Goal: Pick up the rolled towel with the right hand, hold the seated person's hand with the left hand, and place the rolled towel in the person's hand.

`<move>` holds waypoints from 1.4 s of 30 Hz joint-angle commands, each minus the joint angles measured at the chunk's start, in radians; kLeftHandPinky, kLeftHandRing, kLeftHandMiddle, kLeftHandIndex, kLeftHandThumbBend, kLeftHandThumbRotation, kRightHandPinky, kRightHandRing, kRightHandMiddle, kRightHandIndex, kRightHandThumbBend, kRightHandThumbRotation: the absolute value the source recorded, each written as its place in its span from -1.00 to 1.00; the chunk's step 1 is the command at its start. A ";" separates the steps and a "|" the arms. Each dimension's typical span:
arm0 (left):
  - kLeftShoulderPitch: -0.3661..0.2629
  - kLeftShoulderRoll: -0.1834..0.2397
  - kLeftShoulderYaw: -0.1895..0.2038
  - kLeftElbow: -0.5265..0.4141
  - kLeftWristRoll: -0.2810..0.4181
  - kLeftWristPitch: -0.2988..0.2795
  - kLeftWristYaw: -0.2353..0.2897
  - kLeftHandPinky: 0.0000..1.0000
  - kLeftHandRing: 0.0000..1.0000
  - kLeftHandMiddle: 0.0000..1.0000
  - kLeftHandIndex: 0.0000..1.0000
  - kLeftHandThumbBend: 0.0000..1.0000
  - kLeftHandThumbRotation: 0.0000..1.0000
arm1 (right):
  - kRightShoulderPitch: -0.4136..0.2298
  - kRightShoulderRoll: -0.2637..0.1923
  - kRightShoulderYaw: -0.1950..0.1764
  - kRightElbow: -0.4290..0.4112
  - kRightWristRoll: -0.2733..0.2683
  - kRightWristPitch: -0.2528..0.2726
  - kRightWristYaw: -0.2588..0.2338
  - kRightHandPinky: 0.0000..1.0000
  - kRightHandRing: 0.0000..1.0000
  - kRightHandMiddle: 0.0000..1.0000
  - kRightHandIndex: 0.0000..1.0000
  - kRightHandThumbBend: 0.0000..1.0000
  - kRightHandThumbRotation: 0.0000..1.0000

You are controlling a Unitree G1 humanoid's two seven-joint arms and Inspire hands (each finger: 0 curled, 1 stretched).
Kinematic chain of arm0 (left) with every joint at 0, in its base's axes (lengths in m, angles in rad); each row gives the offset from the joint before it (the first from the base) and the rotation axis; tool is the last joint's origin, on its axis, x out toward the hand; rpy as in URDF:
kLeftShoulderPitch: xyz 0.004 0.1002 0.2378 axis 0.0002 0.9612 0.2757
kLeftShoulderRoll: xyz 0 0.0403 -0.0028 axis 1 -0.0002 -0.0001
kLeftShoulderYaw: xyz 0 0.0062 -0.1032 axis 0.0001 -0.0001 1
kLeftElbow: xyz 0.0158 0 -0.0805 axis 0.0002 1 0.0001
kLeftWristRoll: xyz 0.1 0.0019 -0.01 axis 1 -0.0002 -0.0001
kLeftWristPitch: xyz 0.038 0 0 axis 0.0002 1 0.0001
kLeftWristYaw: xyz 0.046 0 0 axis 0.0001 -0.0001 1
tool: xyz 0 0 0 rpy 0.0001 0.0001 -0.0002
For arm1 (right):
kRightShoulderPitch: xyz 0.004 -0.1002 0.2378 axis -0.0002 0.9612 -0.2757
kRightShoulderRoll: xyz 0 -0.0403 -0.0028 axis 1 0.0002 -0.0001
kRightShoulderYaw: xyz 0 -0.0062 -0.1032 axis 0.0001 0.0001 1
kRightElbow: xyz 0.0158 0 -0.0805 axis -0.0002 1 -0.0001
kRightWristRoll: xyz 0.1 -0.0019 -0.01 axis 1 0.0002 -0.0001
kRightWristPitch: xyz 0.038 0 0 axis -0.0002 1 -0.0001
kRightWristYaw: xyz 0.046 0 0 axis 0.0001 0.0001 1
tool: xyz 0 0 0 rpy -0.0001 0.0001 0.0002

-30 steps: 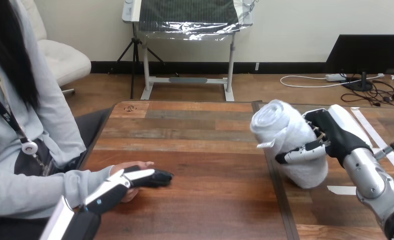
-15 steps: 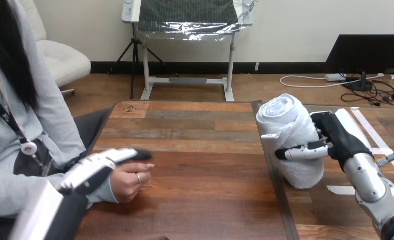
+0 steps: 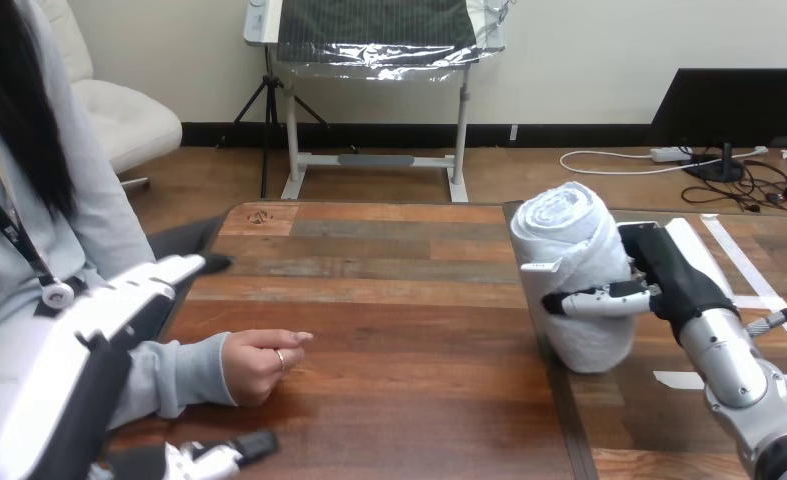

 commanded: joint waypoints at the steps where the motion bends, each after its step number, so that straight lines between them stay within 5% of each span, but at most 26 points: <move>1: -0.101 0.073 0.031 -0.040 0.032 0.054 -0.006 0.65 0.72 0.71 0.68 1.00 -0.23 | -0.052 0.026 -0.038 -0.081 0.037 -0.062 0.011 -0.13 -0.03 0.04 0.02 0.57 -1.00; 19: -0.221 0.197 -0.009 -0.045 0.111 0.273 -0.104 0.59 0.72 0.69 0.67 1.00 -0.44 | -0.047 0.039 -0.071 -0.110 0.093 -0.146 0.092 -0.24 -0.13 -0.01 0.00 0.54 -1.00; 28: -0.261 0.233 -0.050 -0.015 0.148 0.340 -0.140 0.62 0.74 0.72 0.72 1.00 -0.37 | -0.040 0.040 -0.085 -0.127 0.110 -0.172 0.125 -0.28 -0.16 -0.03 -0.01 0.54 -1.00; 42: -0.317 0.289 -0.111 0.098 0.171 0.347 -0.122 0.64 0.73 0.71 0.72 1.00 -0.27 | -0.027 0.047 -0.115 -0.155 0.147 -0.208 0.188 -0.29 -0.18 -0.05 -0.04 0.54 -1.00</move>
